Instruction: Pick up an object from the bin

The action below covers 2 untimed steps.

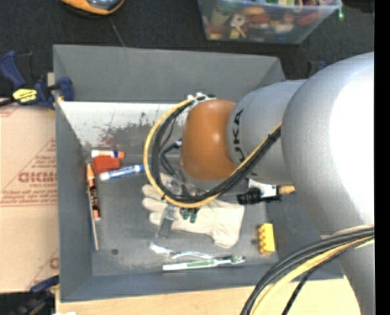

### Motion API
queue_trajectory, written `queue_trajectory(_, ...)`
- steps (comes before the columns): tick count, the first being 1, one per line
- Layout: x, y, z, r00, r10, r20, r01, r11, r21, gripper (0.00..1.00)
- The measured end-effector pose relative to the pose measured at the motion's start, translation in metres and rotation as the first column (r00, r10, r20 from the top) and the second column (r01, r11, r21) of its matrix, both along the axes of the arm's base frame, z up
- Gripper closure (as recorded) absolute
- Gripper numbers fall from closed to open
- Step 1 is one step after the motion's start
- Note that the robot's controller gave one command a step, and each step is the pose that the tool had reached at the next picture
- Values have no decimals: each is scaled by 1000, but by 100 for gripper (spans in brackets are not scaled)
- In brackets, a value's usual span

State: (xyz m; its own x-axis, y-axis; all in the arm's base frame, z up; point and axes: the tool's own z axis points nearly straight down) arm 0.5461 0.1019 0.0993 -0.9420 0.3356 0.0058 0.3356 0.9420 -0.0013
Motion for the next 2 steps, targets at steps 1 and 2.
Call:
queue_trajectory(1,-4,-19,-28,1000,15,23,-16,1000,2,0)
queue_trajectory(2,-18,5,-28,972,-234,11,234,972,3,100)
